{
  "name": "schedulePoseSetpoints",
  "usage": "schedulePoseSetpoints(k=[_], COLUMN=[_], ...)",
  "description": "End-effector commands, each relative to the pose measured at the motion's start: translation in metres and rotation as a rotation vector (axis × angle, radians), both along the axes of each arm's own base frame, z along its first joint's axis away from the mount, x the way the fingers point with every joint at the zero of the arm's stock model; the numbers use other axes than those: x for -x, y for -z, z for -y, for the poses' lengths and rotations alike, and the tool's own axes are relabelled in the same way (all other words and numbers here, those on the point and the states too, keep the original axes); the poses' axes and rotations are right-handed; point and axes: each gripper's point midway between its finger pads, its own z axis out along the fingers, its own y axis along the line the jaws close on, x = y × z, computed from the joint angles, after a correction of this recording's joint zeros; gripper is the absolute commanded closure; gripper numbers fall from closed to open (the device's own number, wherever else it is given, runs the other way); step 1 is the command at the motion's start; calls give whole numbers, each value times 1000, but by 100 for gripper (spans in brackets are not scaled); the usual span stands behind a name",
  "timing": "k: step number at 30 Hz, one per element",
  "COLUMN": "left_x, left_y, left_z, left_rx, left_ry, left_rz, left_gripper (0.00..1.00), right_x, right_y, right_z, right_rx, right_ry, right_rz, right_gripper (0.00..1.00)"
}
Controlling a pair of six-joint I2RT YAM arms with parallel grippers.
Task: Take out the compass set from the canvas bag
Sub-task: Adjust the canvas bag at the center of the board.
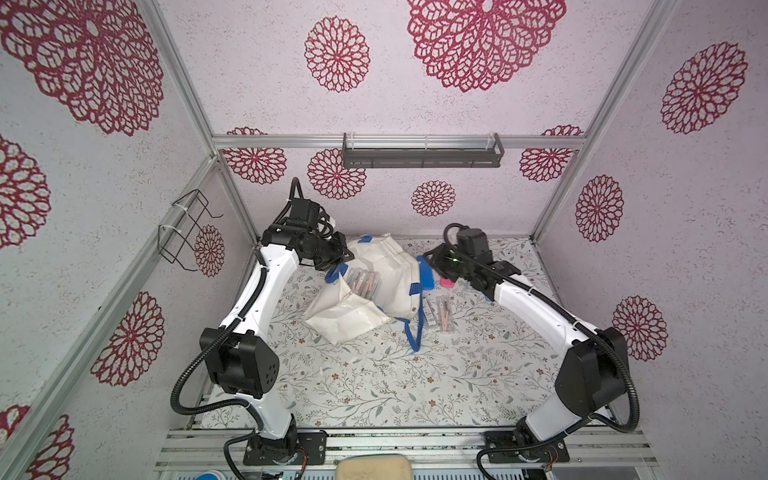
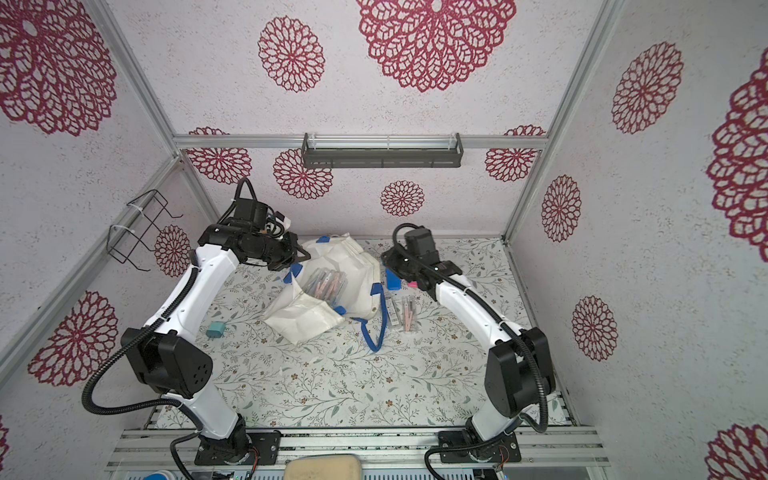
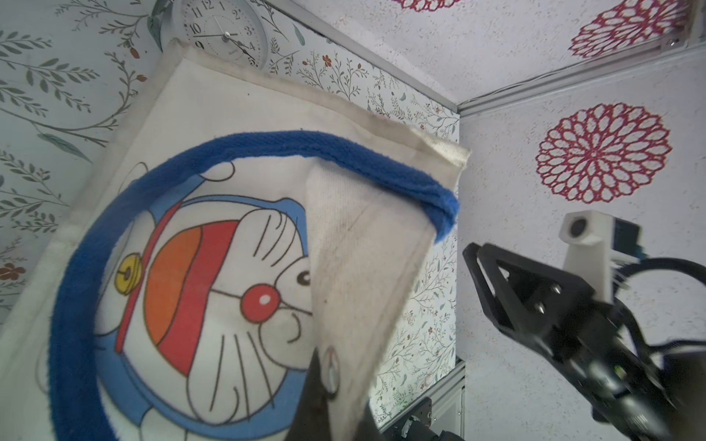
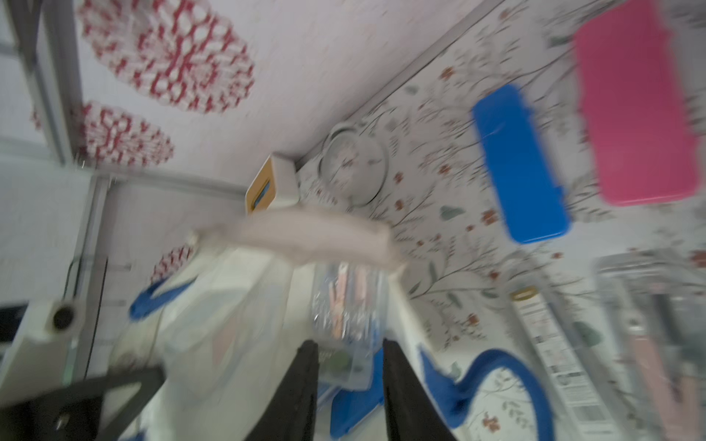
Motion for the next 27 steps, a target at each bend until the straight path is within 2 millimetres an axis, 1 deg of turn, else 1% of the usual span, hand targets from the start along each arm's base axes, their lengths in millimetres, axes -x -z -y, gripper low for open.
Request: schedulePoseSetpoints(k=[1, 3, 5, 6, 8, 11, 15, 19, 23, 27], left_x=[-4, -6, -9, -11, -16, -22, -29, -32, -35, -38], left_y=[-16, -12, -12, -13, -16, -21, -27, -32, -33, -45], left_z=[5, 0, -8, -10, -15, -23, -33, -31, -26, -19], left_rx=[-36, -75, -108, -120, -139, -178, -216, -214, -201, -187], left_ry=[28, -1, -36, -52, -81, -126, -171, -167, -151, -142], left_rz=[93, 98, 111, 115, 139, 175, 214, 245, 258, 293], left_gripper=[100, 100, 100, 100, 100, 100, 100, 100, 100, 100], right_x=[31, 49, 64, 72, 86, 101, 110, 122, 130, 132], right_y=[18, 27, 37, 42, 54, 69, 72, 74, 78, 76], right_z=[-39, -70, -93, -104, -119, -132, -147, -161, -169, -179], right_rx=[89, 89, 100, 110, 150, 197, 172, 162, 160, 126], right_ry=[-144, -245, -331, -379, -452, -515, -567, -616, -642, -659], right_rz=[-57, -89, -116, -127, -151, -176, -182, -186, -192, -191], right_gripper=[72, 75, 76, 77, 79, 80, 81, 81, 81, 81])
